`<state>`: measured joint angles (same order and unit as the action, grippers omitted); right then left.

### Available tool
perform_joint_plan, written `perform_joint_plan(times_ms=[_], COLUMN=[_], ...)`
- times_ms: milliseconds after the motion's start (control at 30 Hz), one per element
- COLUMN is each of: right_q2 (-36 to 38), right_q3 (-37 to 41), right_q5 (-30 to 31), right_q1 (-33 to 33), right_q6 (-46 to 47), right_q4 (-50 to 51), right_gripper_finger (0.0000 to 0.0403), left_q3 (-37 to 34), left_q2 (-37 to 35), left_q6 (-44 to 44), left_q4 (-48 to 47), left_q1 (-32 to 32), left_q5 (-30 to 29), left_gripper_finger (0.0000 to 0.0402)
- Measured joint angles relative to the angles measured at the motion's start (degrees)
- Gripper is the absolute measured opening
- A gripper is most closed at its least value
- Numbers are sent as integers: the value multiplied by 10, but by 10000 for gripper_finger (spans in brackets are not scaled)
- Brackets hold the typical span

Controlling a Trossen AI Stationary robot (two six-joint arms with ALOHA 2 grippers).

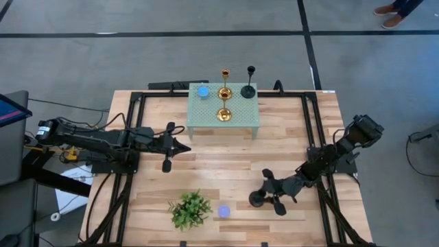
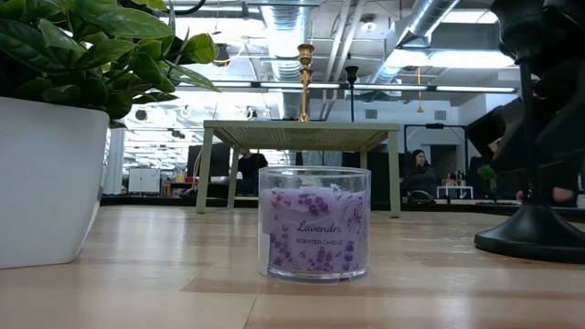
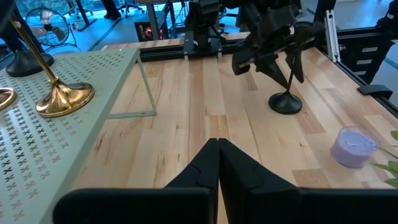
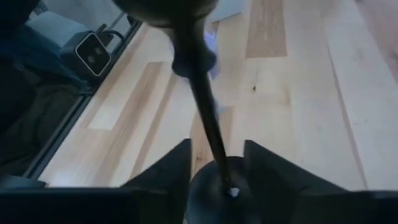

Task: Pick & Place candle stick holders
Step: Put the black candlestick on the shelf

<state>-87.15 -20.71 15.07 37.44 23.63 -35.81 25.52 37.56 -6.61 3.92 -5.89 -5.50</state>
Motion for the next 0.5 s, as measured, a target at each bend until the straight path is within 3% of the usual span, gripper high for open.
perform_joint_plan(times_ms=[233, 500], right_q2=[1, 3], right_q3=[0, -1], right_q5=[8, 12], right_q1=[-1, -1], right_q6=[2, 4], right_q4=[12, 11], right_gripper_finger=[20, 9], left_q3=[0, 0], left_q2=[0, 0], left_q6=[0, 0], left_q4=[0, 0], left_q1=[0, 0], left_q5=[0, 0], left_gripper_finger=[5, 6])
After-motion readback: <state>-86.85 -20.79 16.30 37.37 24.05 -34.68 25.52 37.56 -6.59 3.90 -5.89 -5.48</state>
